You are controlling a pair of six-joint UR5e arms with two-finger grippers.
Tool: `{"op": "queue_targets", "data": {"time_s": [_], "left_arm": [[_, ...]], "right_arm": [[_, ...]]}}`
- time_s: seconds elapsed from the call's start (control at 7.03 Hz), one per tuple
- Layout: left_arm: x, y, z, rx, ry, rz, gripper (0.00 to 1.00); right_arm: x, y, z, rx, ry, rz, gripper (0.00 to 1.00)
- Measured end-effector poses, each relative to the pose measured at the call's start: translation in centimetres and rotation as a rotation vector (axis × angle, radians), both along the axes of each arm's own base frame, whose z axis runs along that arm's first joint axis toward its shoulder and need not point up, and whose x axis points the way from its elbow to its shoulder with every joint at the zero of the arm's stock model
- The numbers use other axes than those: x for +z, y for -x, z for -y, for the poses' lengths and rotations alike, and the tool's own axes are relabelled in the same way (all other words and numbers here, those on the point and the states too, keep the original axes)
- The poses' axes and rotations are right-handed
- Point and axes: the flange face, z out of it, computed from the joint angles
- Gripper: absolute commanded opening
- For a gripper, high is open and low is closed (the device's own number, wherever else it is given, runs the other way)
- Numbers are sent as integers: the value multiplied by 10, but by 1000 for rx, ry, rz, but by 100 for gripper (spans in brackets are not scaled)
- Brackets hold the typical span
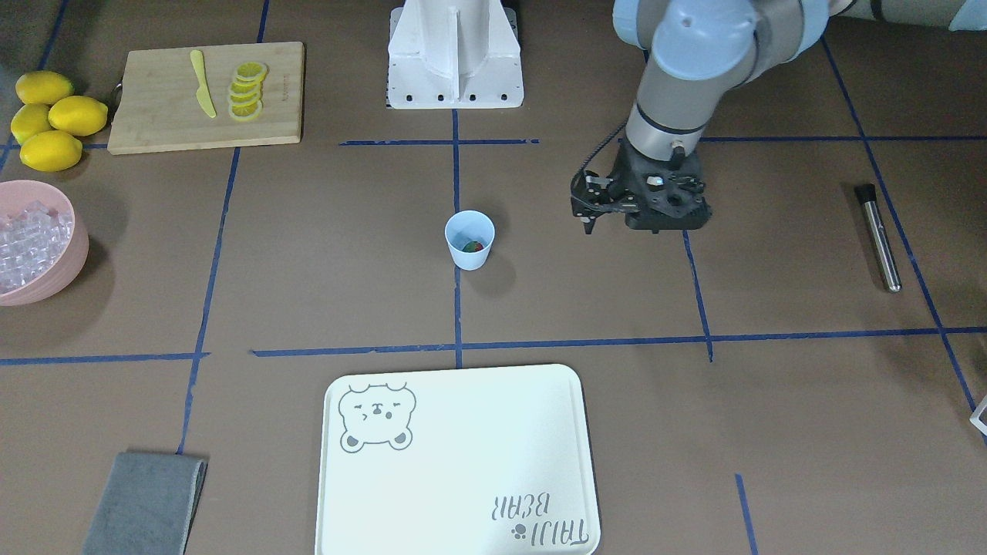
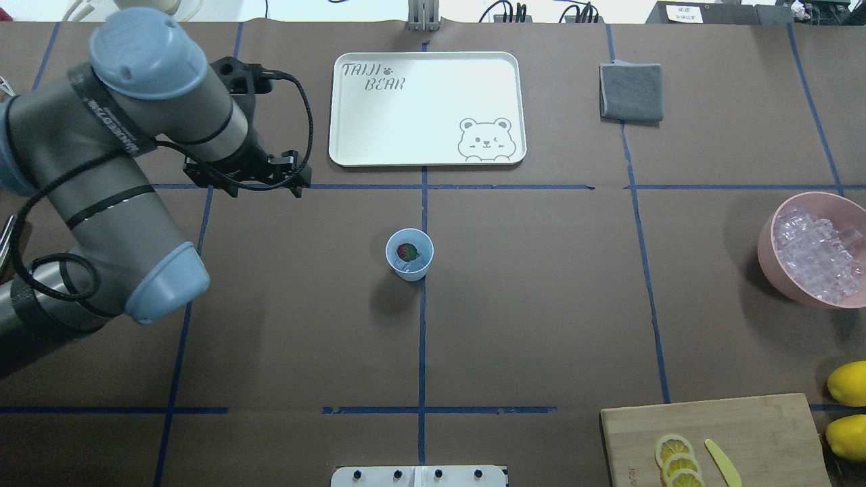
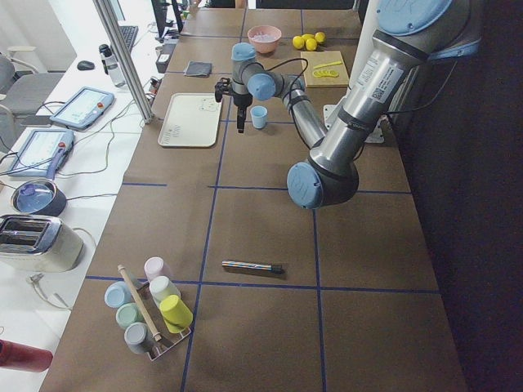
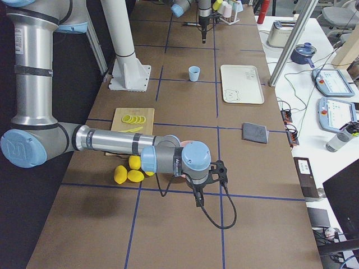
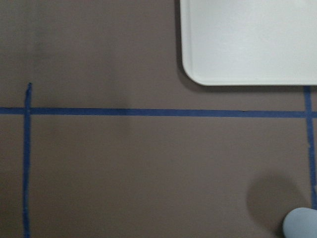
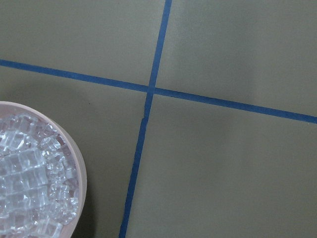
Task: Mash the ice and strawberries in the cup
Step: 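Withdraw the left gripper from the cup toward the table edge, then grasp the metal pestle rod upright with the left gripper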
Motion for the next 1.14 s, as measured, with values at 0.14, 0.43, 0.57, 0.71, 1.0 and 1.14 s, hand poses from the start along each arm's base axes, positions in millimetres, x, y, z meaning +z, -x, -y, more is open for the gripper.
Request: {"op": "queue_targets", "data": {"time_s": [0.14,0.43,0.57,0.71,1.0,1.14], "left_arm": [[45,39,8,50,-21,37,100],[139,144,20,138,-36,68,100],[184,200,19,165,-38,75,100],[225,245,15,168,-34,84,100],[305,281,11,119,-42,79,100],[339,284,11,67,-45,64,100]], "right_arm": [[-1,0,1,0,-1,-2,100],[-3,0,2,2,-2,-1,99],[-5,0,3,2,-5,-1,100],[-7,0,6,3,-9,0,100],[-10,0,8,6,-12,0,100],[-11,0,9,7,-14,0,100]]}}
